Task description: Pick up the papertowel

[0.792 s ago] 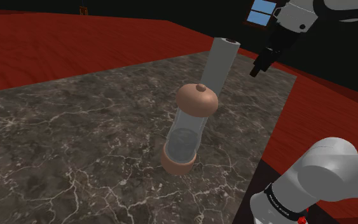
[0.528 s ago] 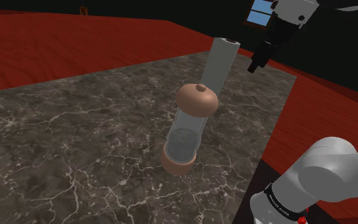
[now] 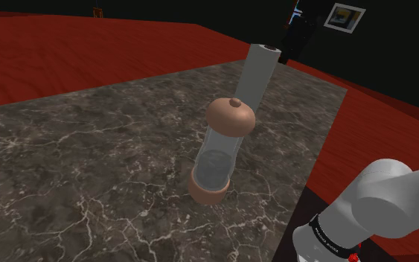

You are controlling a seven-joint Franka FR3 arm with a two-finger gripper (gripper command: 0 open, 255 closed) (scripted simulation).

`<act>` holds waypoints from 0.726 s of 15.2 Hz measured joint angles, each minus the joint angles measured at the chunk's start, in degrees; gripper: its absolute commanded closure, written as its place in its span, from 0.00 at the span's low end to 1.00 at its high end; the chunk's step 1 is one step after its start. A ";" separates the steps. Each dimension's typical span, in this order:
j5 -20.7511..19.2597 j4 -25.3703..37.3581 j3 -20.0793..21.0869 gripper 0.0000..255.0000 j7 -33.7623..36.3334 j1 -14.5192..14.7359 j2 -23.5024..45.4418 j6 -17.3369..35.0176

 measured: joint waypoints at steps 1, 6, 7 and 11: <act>0.44 3.25 0.68 0.00 0.41 0.33 2.30 -1.56; 1.89 9.64 2.94 0.00 2.05 1.49 7.28 -4.83; 1.94 8.71 2.92 0.00 1.98 1.52 6.99 -4.24; 2.14 4.70 3.05 0.00 2.03 1.65 5.83 -1.41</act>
